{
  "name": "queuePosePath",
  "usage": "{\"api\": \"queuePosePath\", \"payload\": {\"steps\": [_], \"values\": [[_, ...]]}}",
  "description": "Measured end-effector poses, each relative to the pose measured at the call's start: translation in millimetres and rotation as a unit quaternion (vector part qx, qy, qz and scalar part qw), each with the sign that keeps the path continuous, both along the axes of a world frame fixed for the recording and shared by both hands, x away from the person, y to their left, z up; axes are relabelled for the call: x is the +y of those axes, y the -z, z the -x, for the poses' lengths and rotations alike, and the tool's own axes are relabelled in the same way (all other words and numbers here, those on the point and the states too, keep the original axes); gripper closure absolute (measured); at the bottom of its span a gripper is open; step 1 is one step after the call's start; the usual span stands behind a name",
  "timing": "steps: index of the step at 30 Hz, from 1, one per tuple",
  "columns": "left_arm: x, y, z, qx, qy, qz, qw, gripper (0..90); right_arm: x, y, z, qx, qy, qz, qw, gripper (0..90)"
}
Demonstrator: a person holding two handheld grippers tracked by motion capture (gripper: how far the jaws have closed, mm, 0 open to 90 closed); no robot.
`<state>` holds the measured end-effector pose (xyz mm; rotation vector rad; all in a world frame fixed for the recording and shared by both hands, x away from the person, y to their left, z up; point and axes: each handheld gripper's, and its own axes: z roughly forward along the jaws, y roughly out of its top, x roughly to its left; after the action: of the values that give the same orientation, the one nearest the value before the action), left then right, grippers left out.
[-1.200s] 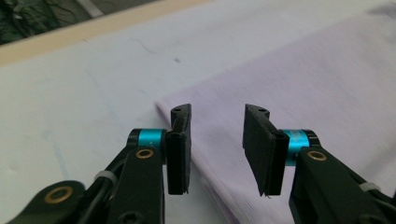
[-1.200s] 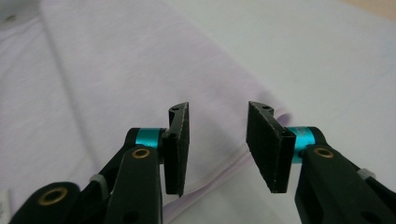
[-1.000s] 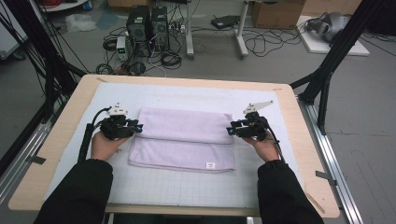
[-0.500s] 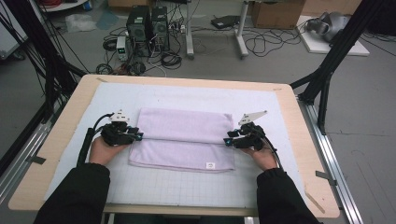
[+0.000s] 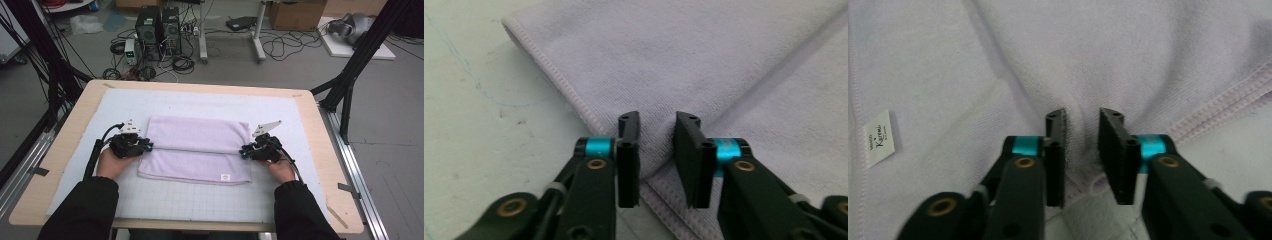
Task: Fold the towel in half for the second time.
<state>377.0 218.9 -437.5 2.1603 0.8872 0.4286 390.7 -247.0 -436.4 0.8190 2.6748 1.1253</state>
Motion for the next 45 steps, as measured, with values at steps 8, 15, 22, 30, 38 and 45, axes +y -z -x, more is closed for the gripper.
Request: {"api": "queuePosePath", "payload": {"steps": [8,15,22,30,38,45], "values": [[7.9,-5.4,-1.0,0.011,-0.013,0.031,0.9994,87.1,-2.5,-4.4,-2.9,-0.001,0.000,-0.014,0.9999,84.7],[15.6,-41.1,14.0,-0.018,-0.011,0.059,0.9980,87.3,-13.8,-37.9,8.8,-0.037,0.002,-0.065,0.9972,84.6],[16.0,-41.9,59.2,-0.027,0.013,0.044,0.9986,87.2,-13.3,-45.1,45.0,-0.021,-0.024,-0.054,0.9980,84.5],[21.0,-10.6,77.1,0.009,-0.006,0.051,0.9986,65.1,-14.8,-18.4,58.7,0.011,-0.030,-0.058,0.9978,69.1],[13.1,-0.2,72.7,0.016,0.004,0.038,0.9991,74.5,-0.4,-6.5,54.8,0.024,-0.052,-0.029,0.9979,64.0],[14.1,-2.4,74.5,0.004,-0.004,0.045,0.9990,85.4,1.1,-4.4,52.6,0.021,-0.060,-0.023,0.9977,86.3]]}}
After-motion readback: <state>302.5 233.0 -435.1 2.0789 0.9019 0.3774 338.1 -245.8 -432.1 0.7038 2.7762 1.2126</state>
